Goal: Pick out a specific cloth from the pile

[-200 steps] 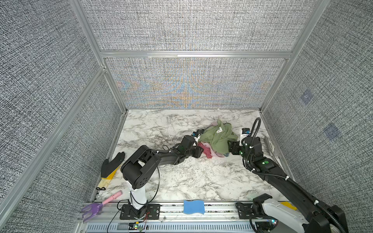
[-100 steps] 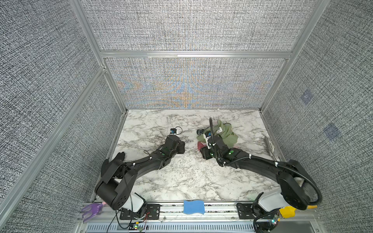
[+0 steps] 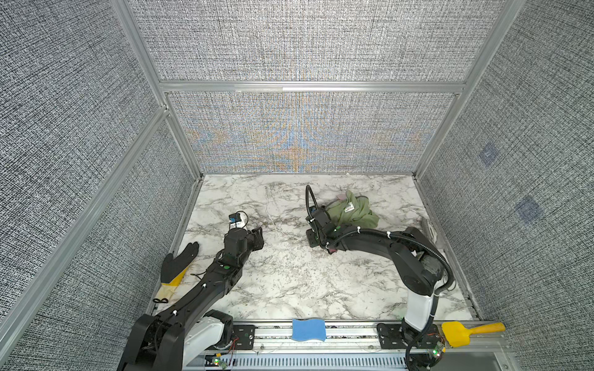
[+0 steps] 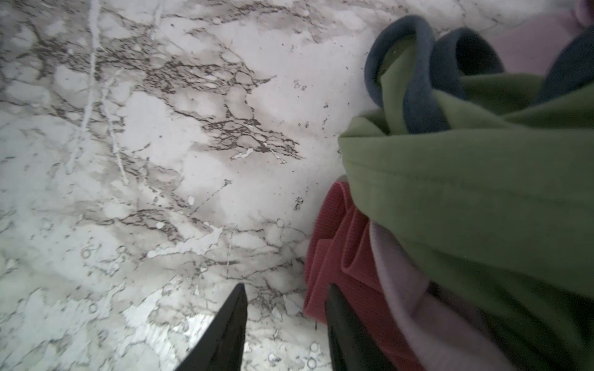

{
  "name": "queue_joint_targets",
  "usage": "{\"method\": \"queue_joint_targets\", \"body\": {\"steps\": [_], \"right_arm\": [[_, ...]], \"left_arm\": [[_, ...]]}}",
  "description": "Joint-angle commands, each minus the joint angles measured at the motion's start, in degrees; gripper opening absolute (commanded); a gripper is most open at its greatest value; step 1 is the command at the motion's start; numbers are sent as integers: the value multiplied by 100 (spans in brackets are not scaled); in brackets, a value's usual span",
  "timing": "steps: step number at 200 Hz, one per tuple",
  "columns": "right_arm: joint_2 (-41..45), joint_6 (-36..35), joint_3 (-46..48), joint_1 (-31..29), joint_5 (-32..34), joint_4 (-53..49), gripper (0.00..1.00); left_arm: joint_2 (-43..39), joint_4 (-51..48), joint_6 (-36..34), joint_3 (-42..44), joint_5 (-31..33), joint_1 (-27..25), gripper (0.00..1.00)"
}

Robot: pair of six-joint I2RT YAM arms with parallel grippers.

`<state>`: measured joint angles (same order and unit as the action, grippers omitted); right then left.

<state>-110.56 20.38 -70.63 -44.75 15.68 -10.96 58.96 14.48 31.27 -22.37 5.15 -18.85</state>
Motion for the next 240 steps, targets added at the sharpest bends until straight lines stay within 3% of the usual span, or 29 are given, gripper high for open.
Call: {"method": "queue_joint_targets", "body": {"steps": [1, 85, 95, 111, 151, 240], "right_arm": [[-135, 161, -166, -16, 435, -352, 40], [-695, 286, -532, -25, 809, -765, 29], [-742, 303, -547, -25, 859, -782, 23], [-765, 385, -570, -12, 989, -836, 0], [-342, 392, -302, 183, 1095, -647, 0], [716, -226, 111, 1497, 812, -346, 0]], "left_arm": [[-108, 130, -112, 95, -229, 137, 53], [-241, 169, -138, 206, -528, 417, 53], [-260, 172, -130, 216, -532, 425, 53], [-284, 164, -121, 216, -541, 435, 53], [-330, 150, -60, 251, -550, 452, 53], [-379, 38, 20, 199, -444, 460, 53]]}}
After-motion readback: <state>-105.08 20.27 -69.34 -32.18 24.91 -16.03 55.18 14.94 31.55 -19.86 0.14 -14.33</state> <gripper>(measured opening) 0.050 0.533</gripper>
